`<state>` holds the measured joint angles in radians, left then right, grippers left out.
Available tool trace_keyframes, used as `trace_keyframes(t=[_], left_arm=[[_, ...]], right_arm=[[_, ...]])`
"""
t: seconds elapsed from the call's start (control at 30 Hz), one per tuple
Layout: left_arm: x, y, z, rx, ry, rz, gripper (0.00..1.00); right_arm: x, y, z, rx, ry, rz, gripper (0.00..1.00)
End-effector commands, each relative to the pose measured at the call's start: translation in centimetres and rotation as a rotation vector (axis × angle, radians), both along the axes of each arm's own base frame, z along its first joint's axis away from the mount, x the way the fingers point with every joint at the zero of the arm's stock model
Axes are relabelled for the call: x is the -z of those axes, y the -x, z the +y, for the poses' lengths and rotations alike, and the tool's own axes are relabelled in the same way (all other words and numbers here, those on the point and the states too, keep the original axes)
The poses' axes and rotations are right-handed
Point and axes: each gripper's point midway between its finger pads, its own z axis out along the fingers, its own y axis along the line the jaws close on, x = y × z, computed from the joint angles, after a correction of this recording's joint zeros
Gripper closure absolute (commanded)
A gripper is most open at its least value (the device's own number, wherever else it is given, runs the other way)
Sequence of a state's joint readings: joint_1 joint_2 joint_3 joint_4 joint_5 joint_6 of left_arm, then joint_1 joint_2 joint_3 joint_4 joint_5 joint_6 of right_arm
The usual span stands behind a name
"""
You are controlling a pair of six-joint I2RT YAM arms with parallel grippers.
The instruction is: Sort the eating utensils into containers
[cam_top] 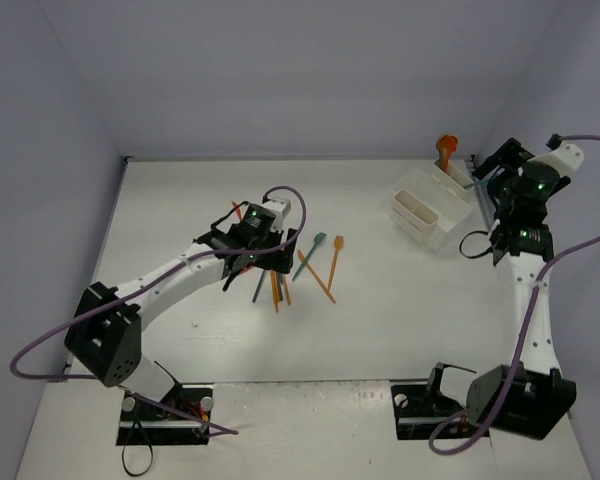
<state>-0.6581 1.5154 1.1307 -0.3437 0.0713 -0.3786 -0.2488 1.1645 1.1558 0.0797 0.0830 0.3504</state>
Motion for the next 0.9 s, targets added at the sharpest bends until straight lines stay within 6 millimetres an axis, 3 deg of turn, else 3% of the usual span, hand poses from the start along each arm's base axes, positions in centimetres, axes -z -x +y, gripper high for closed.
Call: trace_keyframes(t=[0.0,0.23,0.6,0.7,0.87], left_arm=[[-2.2,-2.5,-3.5,0.035,0.031,-0.040,0.27],[3.3,-3.8,-5.5,0.057,-0.088,0.057,0.27],[7.9,-2.9,-5.8,0.078,-0.177,0.137,0.40],[8.6,-2.8,-5.7,0.079,-0.189,0.147,0.47],[9.4,-2.8,-5.8,0.085,-0.202,0.158,0.75]], right_arm=[[-0.2,1.4,4.1,-0.104,-0.052,-0.046,0.15],[1.4,3.2,6.7,-0.181,-0.070,-0.013,0.15],[3.9,3.6,9.8,-0.307,-0.127,0.038,0.15],[4.6,3.7,10.0,-0.315,-0.138,0.051,0.15],[5.3,3.8,10.8,-0.356,-0.142,0.068,0.15]])
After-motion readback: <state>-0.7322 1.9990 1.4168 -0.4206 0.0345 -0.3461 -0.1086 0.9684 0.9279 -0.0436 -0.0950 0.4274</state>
